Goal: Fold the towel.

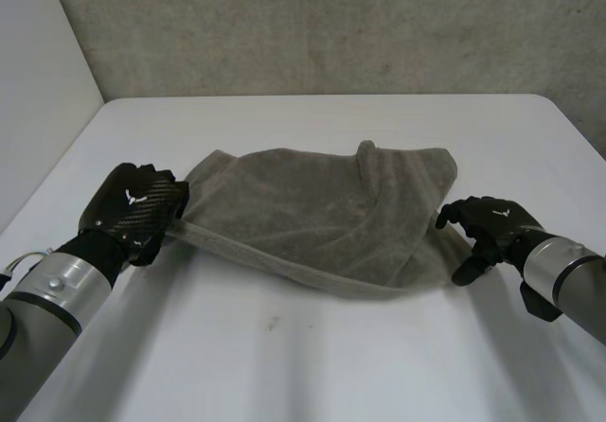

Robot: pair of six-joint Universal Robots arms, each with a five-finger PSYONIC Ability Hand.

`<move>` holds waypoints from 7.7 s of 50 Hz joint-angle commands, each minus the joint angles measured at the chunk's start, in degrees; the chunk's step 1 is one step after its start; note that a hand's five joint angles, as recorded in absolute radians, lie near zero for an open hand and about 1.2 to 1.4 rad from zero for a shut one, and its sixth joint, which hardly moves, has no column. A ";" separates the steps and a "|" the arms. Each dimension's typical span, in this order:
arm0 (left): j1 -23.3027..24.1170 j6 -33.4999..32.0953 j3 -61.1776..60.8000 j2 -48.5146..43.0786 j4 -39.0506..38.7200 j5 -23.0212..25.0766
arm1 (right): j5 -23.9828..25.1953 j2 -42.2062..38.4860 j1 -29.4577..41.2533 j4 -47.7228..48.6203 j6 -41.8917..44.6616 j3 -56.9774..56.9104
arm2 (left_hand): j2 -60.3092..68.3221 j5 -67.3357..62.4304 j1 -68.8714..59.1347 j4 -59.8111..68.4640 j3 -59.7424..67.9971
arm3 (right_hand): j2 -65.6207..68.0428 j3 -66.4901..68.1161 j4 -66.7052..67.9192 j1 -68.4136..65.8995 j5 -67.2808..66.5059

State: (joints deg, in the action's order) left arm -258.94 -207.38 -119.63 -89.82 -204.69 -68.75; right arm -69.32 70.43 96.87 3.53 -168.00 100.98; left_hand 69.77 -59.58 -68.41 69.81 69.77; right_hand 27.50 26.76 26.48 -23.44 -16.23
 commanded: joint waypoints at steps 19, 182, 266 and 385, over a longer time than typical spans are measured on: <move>-0.25 2.15 0.54 -0.09 -0.01 0.02 | -0.47 -8.64 1.92 6.05 -5.23 -0.95 | 10.23 -10.42 -11.59 10.19 10.23 | 10.99 11.73 12.01 -15.05 -12.26; -5.34 -8.57 8.01 -25.66 -3.17 -2.44 | -1.70 -0.12 -1.51 -9.07 24.12 -1.57 | -14.64 14.45 13.28 -14.68 -14.64 | 52.50 53.24 53.52 -56.56 -53.77; 8.63 -4.29 33.79 -29.82 5.70 -14.48 | -14.79 -5.92 2.45 -0.02 23.24 -15.81 | -59.77 59.58 58.41 -59.81 -59.77 | -17.50 -16.76 -16.48 13.44 16.23; 7.84 20.43 15.13 -13.62 4.21 -12.28 | -12.24 -26.13 17.48 -0.02 -13.49 -32.07 | -59.77 59.58 58.41 -59.81 -59.77 | 10.34 11.08 11.36 -14.40 -11.61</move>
State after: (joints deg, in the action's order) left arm -251.10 -186.86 -104.41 -103.45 -200.18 -81.12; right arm -84.45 45.49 114.36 3.35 -178.30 69.96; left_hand 9.46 -1.59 -10.03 9.59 9.71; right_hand 31.97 32.38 32.19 -27.24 -21.26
